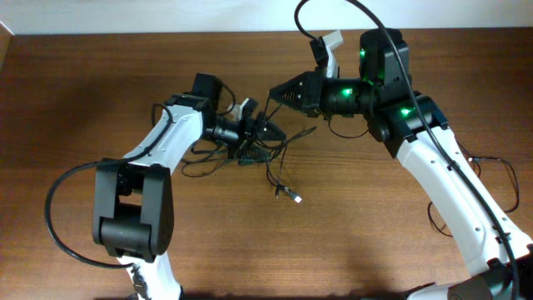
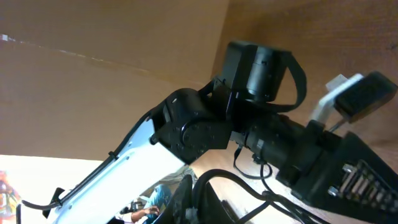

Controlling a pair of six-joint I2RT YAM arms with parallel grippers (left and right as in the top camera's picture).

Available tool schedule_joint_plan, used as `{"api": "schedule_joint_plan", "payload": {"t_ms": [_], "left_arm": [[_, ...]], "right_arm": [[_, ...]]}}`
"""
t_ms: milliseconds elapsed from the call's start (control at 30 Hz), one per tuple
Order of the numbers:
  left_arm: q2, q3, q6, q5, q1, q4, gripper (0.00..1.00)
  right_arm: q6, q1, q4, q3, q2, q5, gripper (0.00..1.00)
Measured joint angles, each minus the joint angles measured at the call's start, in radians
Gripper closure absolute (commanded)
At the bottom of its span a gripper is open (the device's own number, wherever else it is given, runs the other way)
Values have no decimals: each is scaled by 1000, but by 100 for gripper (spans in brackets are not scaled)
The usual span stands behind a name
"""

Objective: Untangle cables

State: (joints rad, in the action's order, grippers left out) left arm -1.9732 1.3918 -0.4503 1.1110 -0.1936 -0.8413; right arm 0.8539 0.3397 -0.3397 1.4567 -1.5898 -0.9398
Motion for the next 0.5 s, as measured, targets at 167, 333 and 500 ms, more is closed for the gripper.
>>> {"api": "schedule_joint_plan", "payload": {"t_ms": [167, 333, 500], "left_arm": [[0, 0, -111, -21, -48, 14, 54], [0, 0, -142, -82, -81, 105, 98], [0, 0, -145, -379, -81, 124, 99]], "right_arm": [[2, 0, 1, 0, 0, -1, 96], [-10, 1, 3, 0, 0, -23, 96], [-47, 23, -1, 0, 17, -9, 96]]}}
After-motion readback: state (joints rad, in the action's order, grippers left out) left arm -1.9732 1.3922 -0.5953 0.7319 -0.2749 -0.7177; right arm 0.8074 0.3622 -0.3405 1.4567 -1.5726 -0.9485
